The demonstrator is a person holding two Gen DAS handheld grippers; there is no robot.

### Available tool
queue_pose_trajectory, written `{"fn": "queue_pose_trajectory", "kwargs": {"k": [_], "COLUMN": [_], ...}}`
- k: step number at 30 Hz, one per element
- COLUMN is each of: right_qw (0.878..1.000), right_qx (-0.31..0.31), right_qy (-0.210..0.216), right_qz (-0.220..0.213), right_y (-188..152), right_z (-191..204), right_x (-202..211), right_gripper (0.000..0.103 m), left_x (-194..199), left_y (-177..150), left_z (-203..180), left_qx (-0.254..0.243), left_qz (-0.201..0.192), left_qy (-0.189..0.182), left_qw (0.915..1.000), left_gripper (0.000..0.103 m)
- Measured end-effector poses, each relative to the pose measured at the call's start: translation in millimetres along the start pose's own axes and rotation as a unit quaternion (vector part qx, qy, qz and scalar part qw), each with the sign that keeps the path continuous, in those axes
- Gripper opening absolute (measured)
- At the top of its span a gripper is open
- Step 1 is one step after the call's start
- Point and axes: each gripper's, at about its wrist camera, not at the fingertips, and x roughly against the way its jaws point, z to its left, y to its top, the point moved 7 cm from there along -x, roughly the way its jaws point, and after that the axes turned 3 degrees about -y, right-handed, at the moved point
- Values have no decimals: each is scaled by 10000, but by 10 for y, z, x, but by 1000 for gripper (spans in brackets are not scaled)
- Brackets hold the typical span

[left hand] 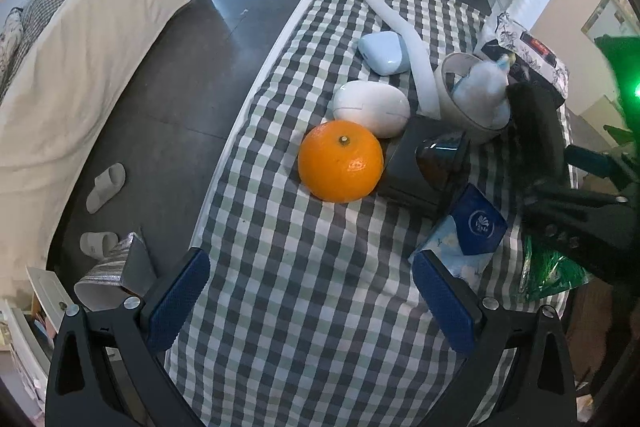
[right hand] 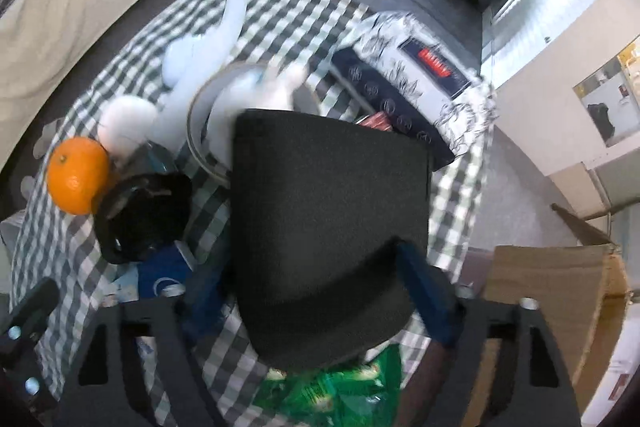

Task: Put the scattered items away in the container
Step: 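Grasp the black zippered pouch with the right gripper, then carry the black pouch to the cardboard box while the left gripper grasps the blue tissue pack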

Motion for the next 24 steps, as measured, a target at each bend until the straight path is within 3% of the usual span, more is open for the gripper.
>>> {"fn": "queue_pose_trajectory", "kwargs": {"k": [6,12,16,24], "right_qw": [9985,9939,9857,9728], "right_qx": [-488,-936,-1336,-1785], "right_qy": [145,455,939,1404], "right_qz": [-213,-353,-408,-451], "right_y": [103,155,147,37], "right_z": [-174,-340,-449,-570], "right_x": [228,383,556,851], "right_gripper": [48,38,33,25], "left_x": [-4,-33,-43,52], "left_y": [32,-16,-43,23], "left_z": [-57,-104,-120,-234], "left_qx": [-41,-108,-144,-289], "left_qz": [-10,30,49,-89], "left_qy": [-60,-96,-125,-267], "left_qw": [10000,9999,9998,9992], "left_gripper": [103,103,103,103]}}
